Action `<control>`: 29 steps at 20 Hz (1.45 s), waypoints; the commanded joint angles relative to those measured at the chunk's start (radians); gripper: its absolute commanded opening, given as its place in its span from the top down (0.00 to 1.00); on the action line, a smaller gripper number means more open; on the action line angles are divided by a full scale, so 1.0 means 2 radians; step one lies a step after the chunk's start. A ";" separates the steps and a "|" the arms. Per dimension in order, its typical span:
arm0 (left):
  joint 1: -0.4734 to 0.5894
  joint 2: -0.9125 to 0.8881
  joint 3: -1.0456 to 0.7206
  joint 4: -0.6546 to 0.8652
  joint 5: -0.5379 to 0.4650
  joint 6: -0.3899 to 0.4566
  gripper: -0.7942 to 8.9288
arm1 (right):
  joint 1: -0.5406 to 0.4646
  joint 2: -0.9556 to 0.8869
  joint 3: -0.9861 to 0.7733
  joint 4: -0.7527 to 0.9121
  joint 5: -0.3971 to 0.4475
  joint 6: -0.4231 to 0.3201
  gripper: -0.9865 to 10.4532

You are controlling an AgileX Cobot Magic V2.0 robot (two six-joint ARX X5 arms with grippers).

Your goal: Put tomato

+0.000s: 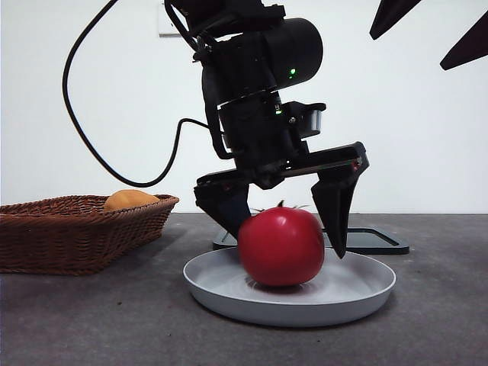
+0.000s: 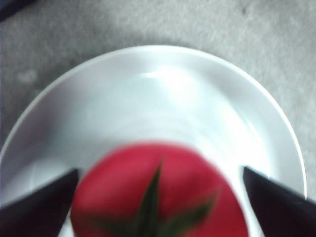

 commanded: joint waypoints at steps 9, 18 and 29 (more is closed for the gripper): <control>-0.007 -0.069 0.066 -0.072 -0.001 0.026 0.21 | 0.002 0.002 0.007 0.003 0.002 -0.002 0.35; -0.007 -0.175 0.065 -0.229 -0.052 0.056 0.21 | 0.002 0.002 0.007 0.003 0.002 -0.002 0.35; 0.019 -0.425 -0.093 -0.228 -0.082 0.059 0.21 | 0.002 0.002 0.007 -0.002 0.002 -0.002 0.35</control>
